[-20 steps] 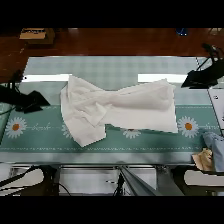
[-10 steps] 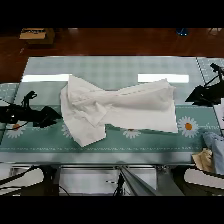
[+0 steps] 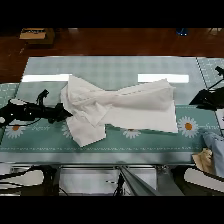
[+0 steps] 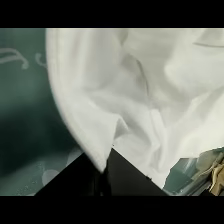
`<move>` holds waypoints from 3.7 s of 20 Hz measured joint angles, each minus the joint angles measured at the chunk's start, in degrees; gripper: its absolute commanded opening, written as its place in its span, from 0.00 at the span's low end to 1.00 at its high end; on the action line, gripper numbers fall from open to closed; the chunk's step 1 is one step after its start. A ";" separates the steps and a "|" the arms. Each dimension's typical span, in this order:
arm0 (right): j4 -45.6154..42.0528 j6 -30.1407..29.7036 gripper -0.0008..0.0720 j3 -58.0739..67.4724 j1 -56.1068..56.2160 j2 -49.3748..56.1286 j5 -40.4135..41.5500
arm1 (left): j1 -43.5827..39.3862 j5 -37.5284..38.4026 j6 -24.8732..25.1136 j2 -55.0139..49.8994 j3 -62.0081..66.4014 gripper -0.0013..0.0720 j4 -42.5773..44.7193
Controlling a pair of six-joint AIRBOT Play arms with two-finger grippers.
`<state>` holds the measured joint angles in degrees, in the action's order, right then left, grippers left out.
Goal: Fold the shirts.
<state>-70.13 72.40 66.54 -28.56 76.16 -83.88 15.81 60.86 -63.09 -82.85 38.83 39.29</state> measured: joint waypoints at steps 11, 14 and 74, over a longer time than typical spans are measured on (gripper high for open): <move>10.84 -3.45 0.81 -25.62 -13.09 -3.91 5.79 | 4.57 6.08 3.56 -0.33 -0.07 0.05 0.31; 14.25 -4.04 0.77 -30.58 -12.87 -4.02 9.73 | 4.72 7.13 3.85 -0.33 -0.07 0.05 -0.09; -3.39 10.03 0.06 34.58 20.59 10.84 6.12 | -11.39 11.91 -18.58 3.30 49.68 0.04 18.91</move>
<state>-73.52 82.43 101.12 -7.97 87.00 -77.76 4.43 72.77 -81.67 -79.55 88.51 58.19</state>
